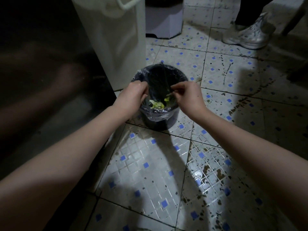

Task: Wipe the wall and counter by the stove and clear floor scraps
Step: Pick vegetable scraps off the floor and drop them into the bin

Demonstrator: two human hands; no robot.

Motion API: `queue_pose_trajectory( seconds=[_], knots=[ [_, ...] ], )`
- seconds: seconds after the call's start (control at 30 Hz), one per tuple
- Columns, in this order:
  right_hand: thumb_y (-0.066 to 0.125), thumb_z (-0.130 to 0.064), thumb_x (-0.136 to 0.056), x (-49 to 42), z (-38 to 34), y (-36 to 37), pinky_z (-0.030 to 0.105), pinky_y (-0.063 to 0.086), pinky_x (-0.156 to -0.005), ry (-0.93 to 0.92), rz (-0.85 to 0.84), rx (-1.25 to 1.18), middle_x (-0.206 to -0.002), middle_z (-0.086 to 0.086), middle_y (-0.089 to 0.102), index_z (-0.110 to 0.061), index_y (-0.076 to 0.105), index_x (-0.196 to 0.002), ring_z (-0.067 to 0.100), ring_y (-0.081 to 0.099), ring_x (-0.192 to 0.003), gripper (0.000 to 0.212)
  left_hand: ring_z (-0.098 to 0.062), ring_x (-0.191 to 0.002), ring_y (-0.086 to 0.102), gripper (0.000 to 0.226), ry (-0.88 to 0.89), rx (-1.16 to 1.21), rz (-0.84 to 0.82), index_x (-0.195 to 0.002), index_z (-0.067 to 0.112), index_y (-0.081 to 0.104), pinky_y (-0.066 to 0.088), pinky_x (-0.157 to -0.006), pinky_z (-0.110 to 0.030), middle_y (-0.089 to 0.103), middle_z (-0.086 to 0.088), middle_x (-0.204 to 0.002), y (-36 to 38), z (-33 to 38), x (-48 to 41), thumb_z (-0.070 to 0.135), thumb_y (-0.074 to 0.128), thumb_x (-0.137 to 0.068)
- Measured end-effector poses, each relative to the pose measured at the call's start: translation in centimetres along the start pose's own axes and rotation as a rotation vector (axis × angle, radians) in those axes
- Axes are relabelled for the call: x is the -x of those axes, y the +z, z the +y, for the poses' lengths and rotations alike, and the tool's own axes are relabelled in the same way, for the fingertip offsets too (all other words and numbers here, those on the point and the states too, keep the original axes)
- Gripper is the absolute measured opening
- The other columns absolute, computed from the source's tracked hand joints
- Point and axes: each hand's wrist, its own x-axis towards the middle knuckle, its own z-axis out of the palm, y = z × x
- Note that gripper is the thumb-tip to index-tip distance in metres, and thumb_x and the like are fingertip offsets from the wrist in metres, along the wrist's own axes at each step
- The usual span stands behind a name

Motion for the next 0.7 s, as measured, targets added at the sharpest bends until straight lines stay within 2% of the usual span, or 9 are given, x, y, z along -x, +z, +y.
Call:
queue_pose_trajectory(
  seconds=[0.1,0.2,0.33,0.5,0.6,0.7],
  knots=[
    [0.060,-0.001,-0.087,0.0,0.3,0.1,0.014,0.044,-0.090,-0.004,0.001,0.004,-0.112,0.010,0.069,-0.005,0.067,-0.113,0.016,0.064,-0.102,0.028,-0.036,-0.087,0.056,0.009,0.015,-0.129,-0.013,-0.094,0.005,0.055,0.049,-0.070,-0.046,0.056,-0.015,-0.096,0.1,0.4,0.1,0.011,0.056,-0.087],
    [0.061,-0.002,-0.086,0.3,0.6,-0.2,0.022,0.048,-0.094,-0.033,0.003,0.025,-0.112,0.011,0.068,-0.006,0.067,-0.113,0.018,0.064,-0.102,0.027,-0.036,-0.095,0.055,0.018,0.030,-0.290,-0.026,-0.104,0.007,0.056,0.044,-0.072,-0.044,0.057,-0.015,-0.104,0.2,1.1,0.1,0.019,0.054,-0.090],
    [0.057,-0.003,-0.087,0.8,1.7,-1.5,0.013,0.040,-0.082,-0.081,0.004,0.151,-0.109,0.009,0.068,-0.009,0.068,-0.112,0.019,0.063,-0.098,0.028,-0.035,-0.098,0.053,0.023,0.027,-0.358,-0.025,-0.109,0.007,0.054,0.042,-0.076,-0.044,0.054,-0.015,-0.109,0.7,2.2,-0.1,0.022,0.049,-0.093],
    [0.056,-0.008,-0.089,2.2,5.0,-3.4,0.036,0.045,-0.094,-0.040,0.010,0.268,-0.114,0.008,0.065,-0.013,0.067,-0.113,0.024,0.059,-0.108,0.026,-0.035,-0.097,0.052,0.024,0.064,-0.342,0.002,-0.110,0.009,0.054,0.039,-0.077,-0.042,0.054,-0.014,-0.112,1.7,4.6,-1.0,0.024,0.047,-0.093],
    [0.056,-0.008,-0.089,3.4,7.5,-4.8,0.043,0.042,-0.099,0.015,0.014,0.320,-0.116,0.008,0.065,-0.014,0.067,-0.112,0.027,0.057,-0.112,0.026,-0.034,-0.097,0.052,0.024,0.111,-0.302,0.013,-0.109,0.011,0.055,0.038,-0.075,-0.043,0.054,-0.013,-0.111,2.5,6.7,-1.7,0.024,0.046,-0.093],
    [0.056,-0.009,-0.089,4.5,9.9,-6.3,0.043,0.041,-0.099,0.080,0.011,0.371,-0.117,0.008,0.065,-0.014,0.067,-0.112,0.028,0.056,-0.112,0.026,-0.033,-0.098,0.051,0.023,0.153,-0.277,0.005,-0.109,0.011,0.055,0.037,-0.075,-0.043,0.054,-0.011,-0.111,3.5,9.0,-2.6,0.024,0.045,-0.092]
  ],
)
